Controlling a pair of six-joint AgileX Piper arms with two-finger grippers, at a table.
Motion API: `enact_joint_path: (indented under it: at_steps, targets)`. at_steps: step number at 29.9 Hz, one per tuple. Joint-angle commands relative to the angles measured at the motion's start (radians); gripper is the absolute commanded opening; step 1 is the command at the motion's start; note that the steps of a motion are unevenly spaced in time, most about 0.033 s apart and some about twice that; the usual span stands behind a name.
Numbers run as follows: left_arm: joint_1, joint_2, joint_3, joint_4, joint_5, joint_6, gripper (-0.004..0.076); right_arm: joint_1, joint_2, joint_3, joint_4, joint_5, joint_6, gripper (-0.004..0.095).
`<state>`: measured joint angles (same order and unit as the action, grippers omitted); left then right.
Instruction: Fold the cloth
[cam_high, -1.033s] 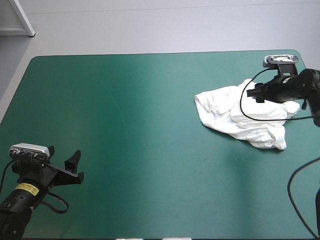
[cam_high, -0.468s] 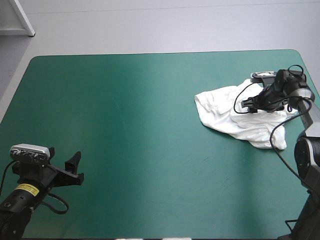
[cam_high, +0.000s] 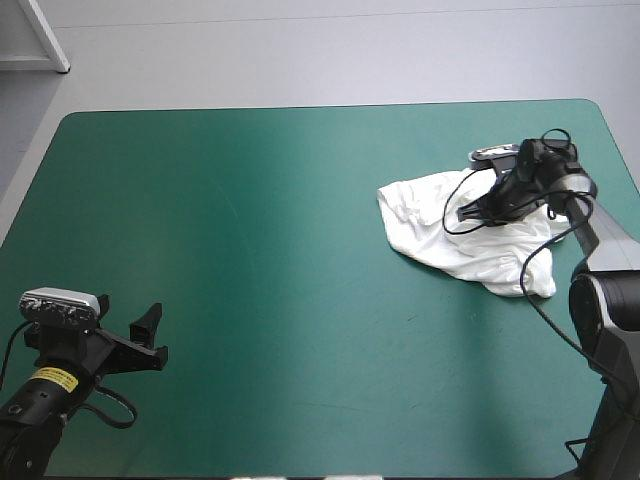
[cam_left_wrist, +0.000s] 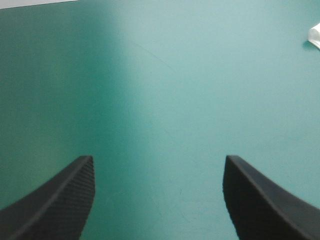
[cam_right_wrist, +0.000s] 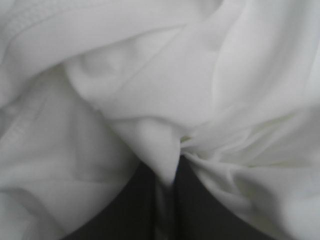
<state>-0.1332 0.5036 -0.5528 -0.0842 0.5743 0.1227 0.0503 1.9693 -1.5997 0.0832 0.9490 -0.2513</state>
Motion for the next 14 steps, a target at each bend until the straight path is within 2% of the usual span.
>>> enact_joint_path:
  at_steps: [1,14]
  targets:
    - [-0.005,0.01,-0.036,-0.005,-0.069,-0.006,0.0522,0.104,-0.051,-0.056,0.028,0.01,-0.014,-0.0013]
    - [-0.005,0.01,-0.036,-0.003,-0.083,-0.004,0.0522,0.596,-0.051,-0.126,0.013,0.024,-0.006,-0.0013]
